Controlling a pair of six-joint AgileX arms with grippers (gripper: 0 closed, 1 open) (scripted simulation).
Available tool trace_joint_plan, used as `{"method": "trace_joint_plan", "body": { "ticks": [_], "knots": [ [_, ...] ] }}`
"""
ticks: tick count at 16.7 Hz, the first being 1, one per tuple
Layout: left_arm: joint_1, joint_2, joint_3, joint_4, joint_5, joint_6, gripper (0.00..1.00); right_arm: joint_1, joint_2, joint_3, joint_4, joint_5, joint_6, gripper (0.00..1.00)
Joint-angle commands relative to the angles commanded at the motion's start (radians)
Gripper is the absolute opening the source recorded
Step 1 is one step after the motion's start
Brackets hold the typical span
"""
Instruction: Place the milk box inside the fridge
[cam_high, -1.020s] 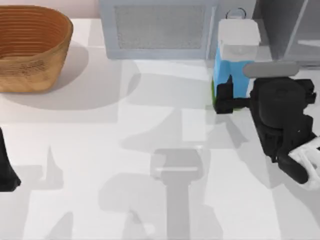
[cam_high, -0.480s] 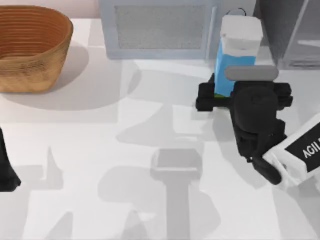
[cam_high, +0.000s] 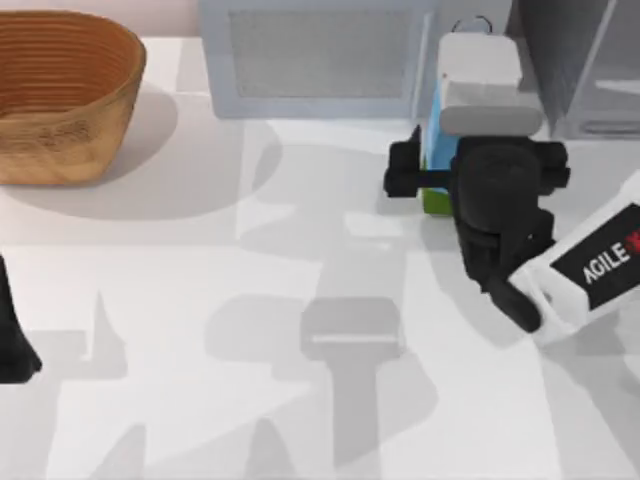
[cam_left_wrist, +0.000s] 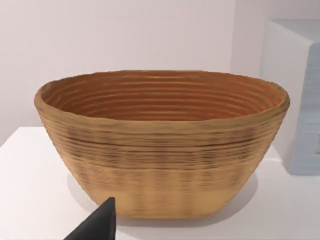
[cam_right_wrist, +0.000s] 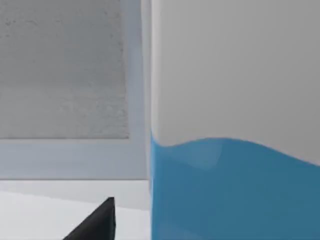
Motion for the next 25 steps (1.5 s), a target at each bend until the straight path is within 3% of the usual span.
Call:
{"method": "trace_joint_plan", "body": {
  "ticks": [6,19,25],
  "knots": [
    [0.000,0.000,0.000,0.000,0.000,0.000,1.00,-0.018,0.032,0.049,-0.014,-0.017,-0.005,1.00],
    [0.000,0.000,0.000,0.000,0.000,0.000,1.00,-0.018,0.032,0.049,-0.014,-0.017,-0.005,0.02],
    [0.000,0.000,0.000,0.000,0.000,0.000,1.00,-0.018,0.032,0.049,-0.014,-0.017,-0.005,0.00]
  ]
}}
